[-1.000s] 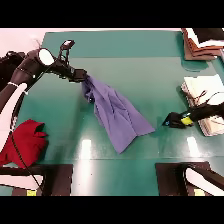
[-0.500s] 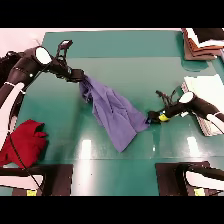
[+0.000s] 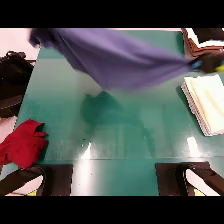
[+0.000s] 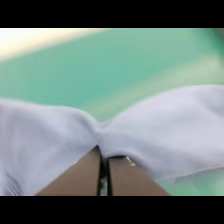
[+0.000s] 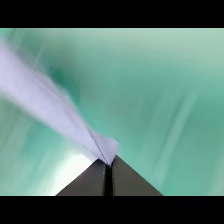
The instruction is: Fold the shirts.
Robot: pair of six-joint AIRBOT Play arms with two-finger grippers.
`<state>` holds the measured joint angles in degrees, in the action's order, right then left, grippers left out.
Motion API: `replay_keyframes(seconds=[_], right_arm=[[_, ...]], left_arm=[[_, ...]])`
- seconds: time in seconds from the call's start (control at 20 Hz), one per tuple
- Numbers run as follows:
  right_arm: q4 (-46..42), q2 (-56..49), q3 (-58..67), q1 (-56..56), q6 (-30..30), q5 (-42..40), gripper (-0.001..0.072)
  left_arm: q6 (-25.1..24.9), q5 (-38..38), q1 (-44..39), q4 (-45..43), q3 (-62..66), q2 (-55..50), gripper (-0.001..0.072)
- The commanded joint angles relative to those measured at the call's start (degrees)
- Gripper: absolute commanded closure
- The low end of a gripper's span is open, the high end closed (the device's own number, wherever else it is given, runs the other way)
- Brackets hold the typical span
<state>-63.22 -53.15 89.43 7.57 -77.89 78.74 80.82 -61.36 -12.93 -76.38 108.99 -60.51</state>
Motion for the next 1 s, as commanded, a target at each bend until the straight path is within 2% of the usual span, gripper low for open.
replay_keyframes(seconds=[0.0,0.15,0.3,0.4,0.55,0.75,0.85,0.9,0.95], right_arm=[[-1.3,3.9,13.7,5.2,-1.7,2.9,0.0696],[-1.2,1.5,17.6,5.8,-3.7,5.7,0.0696],[-1.4,-3.3,16.4,1.8,-4.6,6.8,0.0696],[-1.5,-6.7,11.9,-2.1,-4.6,6.7,0.0696],[-1.8,-11.9,3.2,-6.2,-4.6,6.5,0.0696],[-9.9,-14.9,-8.9,-10.1,-4.6,5.2,0.0696],[-10.3,-14.9,-14.2,-10.2,-4.6,3.9,0.0696],[-10.3,-14.9,-16.2,-10.2,-4.6,3.2,0.0696],[-10.3,-15.0,-18.0,-10.2,-4.6,2.5,0.0696]], left_arm=[[-1.8,-0.3,0.0,-0.5,3.1,7.3,0.0685],[-1.8,-3.5,0.0,-0.4,2.3,6.4,0.0685],[-1.8,-7.1,0.0,1.6,-2.6,2.4,0.0685],[-1.9,-8.1,-0.7,3.1,-9.0,-0.3,0.0685],[-3.4,-8.0,-6.0,2.8,-23.0,-4.0,0.0685],[-3.3,-7.9,-14.6,3.1,-41.0,-5.3,0.0684],[-3.1,-8.8,-17.1,3.5,-46.0,-5.3,0.0682],[-3.1,-9.2,-17.6,4.3,-47.3,-5.3,0.0656],[-3.2,-9.4,-17.6,6.6,-47.7,-5.3,0.0352]])
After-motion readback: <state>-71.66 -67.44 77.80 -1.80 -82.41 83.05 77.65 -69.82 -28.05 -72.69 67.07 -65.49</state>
